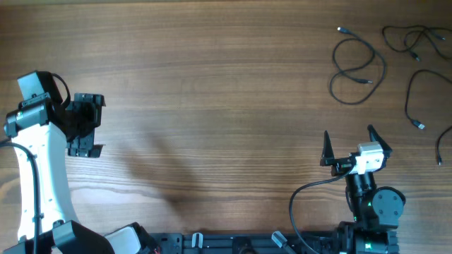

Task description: Untangle cables

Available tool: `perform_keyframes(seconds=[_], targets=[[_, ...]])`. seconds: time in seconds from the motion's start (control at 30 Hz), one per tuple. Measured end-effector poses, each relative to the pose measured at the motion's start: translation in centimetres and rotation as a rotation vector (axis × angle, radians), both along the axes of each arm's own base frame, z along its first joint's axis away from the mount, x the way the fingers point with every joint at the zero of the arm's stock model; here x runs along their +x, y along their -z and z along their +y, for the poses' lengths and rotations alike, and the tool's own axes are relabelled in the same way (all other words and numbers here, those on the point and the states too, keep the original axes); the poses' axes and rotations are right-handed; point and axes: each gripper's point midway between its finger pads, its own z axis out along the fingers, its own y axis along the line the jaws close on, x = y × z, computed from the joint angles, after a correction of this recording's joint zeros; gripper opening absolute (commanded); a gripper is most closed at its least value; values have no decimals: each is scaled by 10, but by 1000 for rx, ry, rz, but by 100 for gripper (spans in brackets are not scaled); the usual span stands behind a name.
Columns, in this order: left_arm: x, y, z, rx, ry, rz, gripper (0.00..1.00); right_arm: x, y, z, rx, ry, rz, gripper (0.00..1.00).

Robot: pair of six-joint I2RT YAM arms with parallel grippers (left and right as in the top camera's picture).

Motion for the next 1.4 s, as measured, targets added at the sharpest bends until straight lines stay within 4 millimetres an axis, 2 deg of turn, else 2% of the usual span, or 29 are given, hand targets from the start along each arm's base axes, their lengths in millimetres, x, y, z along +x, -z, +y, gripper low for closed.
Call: perform_keyframes(seconds=[0.4, 0.63, 1.4], targets=[[0, 0, 0, 0, 0, 0, 100, 0, 0, -4, -2, 26, 0, 100], [0, 0, 0, 0, 0, 0, 100, 0, 1, -22, 98, 128, 7, 100], [0, 0, 0, 0, 0, 0, 100, 0, 2, -23, 104, 136, 9, 100]])
